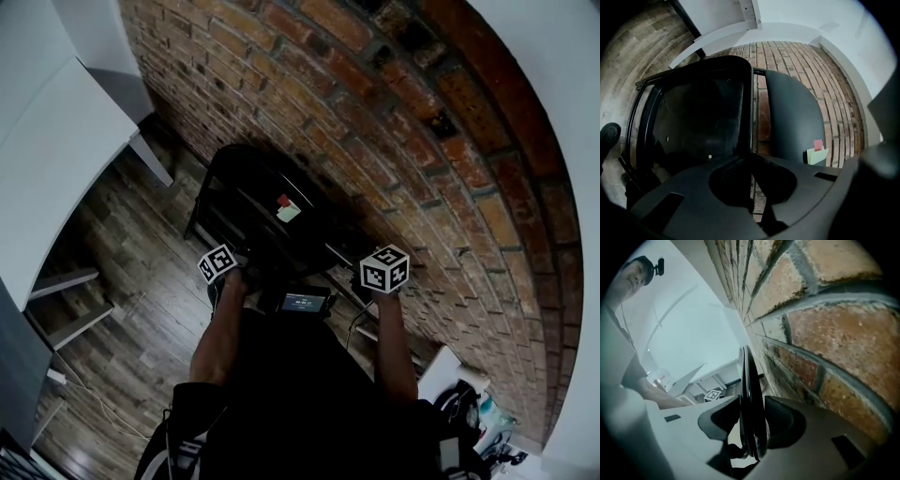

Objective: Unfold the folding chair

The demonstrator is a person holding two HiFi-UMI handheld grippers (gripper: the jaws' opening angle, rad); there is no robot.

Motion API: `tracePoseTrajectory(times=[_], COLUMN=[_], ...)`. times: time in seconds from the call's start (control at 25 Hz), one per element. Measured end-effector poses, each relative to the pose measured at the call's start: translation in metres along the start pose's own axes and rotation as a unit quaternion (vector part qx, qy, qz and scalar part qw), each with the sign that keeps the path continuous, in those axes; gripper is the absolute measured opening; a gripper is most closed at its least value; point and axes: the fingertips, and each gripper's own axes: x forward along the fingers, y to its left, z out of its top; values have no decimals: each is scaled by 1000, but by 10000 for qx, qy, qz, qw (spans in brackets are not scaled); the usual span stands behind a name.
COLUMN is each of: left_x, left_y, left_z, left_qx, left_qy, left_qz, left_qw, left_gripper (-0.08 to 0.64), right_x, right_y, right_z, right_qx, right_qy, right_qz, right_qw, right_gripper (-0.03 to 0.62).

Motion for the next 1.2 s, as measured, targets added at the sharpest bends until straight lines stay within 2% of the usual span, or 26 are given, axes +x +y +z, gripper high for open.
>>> tracePoseTrajectory(times=[0.16,0.4,0.48,0.6,0.76,1.08,1.2], left_x=[-10,-19,-22,-27,-33,-33,-36], left_y=[-1,-1,-1,-1,-2,-6,-8], left_z=[1,1,1,1,1,3,2], left_qx=[45,56,50,45,91,434,434], left_qy=[46,69,68,65,110,233,290], left_qz=[-97,-168,-192,-234,-272,-207,-256], left_qw=[9999,9998,9998,9997,9995,9986,9983], left_gripper=[28,28,28,28,28,29,29], right_x=[19,59,65,67,67,66,65], right_y=[20,45,50,52,59,68,72], right_z=[25,30,26,23,22,21,19], right_qx=[-59,-129,-212,-174,-123,-167,-202], right_qy=[-25,889,1131,1203,1186,1122,1107], right_qz=[452,795,729,598,608,549,492], right_qw=[9990,9928,9907,9908,9910,9920,9924], right_gripper=[167,166,150,89,87,83,83])
